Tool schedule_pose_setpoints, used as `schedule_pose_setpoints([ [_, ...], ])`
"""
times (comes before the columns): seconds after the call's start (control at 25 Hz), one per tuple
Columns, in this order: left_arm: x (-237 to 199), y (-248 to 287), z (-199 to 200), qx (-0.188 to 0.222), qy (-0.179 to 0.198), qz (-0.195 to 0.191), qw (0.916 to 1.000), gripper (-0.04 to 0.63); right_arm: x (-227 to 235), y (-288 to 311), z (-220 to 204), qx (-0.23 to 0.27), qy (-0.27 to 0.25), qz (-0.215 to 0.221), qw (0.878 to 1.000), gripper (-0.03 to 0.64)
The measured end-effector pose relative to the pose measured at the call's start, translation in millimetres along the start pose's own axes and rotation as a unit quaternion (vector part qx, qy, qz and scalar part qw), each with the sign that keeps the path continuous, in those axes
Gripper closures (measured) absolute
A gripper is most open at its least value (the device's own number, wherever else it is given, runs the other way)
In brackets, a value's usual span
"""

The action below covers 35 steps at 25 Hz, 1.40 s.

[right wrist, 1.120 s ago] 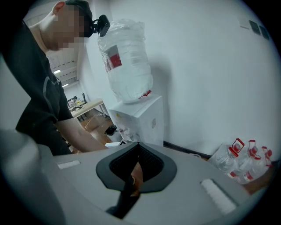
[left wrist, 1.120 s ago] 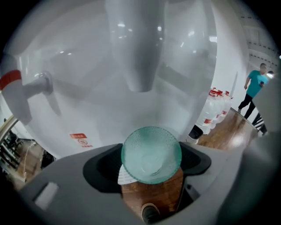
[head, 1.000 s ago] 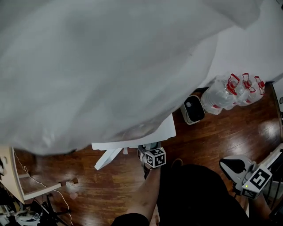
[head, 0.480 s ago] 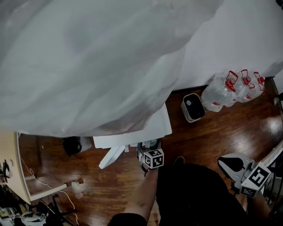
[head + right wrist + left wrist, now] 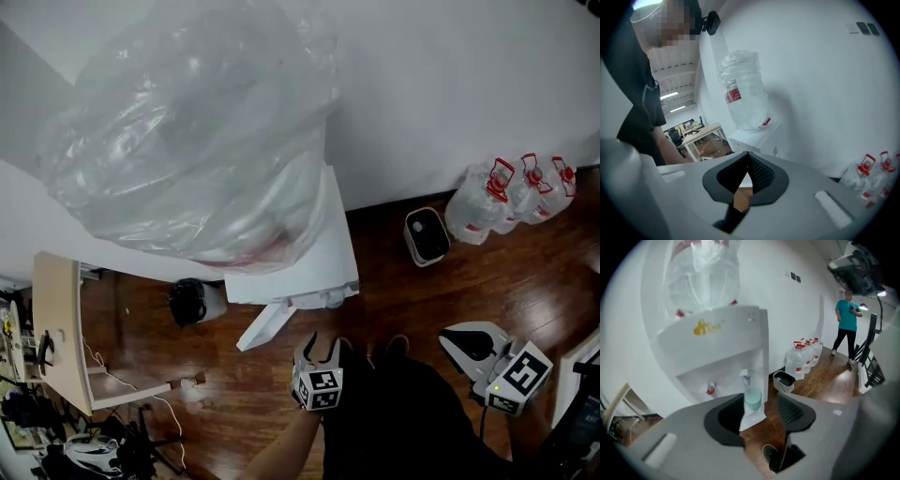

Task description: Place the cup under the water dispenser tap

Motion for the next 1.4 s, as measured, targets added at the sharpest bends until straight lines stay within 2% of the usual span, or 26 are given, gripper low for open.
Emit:
schedule_pose_setpoints([
  [0.04,1,-16,6,0.015,0.008,0.008,0.9998,0.335,0,1,-4,0.000,-0.002,0.013,1.000,0.616],
  [0.08,1,-32,13,0.030,0.012,0.017,0.9993,0.398,0,4,-7,0.001,-0.004,0.022,1.000,0.615],
  [0.16,0,-62,28,0.058,0.006,0.041,0.9974,0.453,-3,10,-9,0.007,-0.006,0.029,1.000,0.617],
  [0.24,-2,-96,34,0.087,-0.016,0.060,0.9943,0.554,-15,12,-8,0.020,-0.008,0.029,0.999,0.615],
  [0.4,1,-156,40,0.155,-0.020,0.058,0.9860,0.552,-52,2,-12,0.044,-0.015,0.027,0.999,0.616],
  [0.52,-2,-204,53,0.221,-0.028,0.046,0.9738,0.551,-87,-9,-16,0.057,-0.012,0.028,0.998,0.615],
  [0.64,-7,-252,55,0.263,-0.035,0.034,0.9636,0.551,-122,-14,-21,0.062,-0.002,0.031,0.998,0.616],
  [0.72,-7,-274,52,0.277,-0.045,0.018,0.9597,0.551,-141,-19,-24,0.068,-0.001,0.028,0.997,0.616],
  [0.88,-1,-312,35,0.303,-0.074,-0.039,0.9494,0.537,-181,-36,-32,0.078,-0.010,0.017,0.997,0.616],
  [1.04,9,-339,26,0.303,-0.060,-0.076,0.9481,0.492,-207,-57,-38,0.092,-0.023,-0.003,0.996,0.617],
  [1.16,21,-357,30,0.321,-0.034,-0.080,0.9431,0.397,-217,-75,-43,0.094,-0.040,-0.008,0.995,0.617],
  [1.32,36,-374,49,0.323,-0.028,-0.061,0.9440,0.387,-210,-94,-40,0.114,-0.034,-0.004,0.993,0.617],
  [1.4,45,-380,59,0.333,-0.038,-0.050,0.9410,0.387,-204,-100,-36,0.113,-0.037,-0.001,0.993,0.617],
])
Point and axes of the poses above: the fingertips, and each gripper's own axes: y forward along the fingers, x to its right, z out of its top, the point moved 8 cm from there along -y, backward along the fingers, and after that the axes turned 8 degrees about -z, right-handed, at the moved point
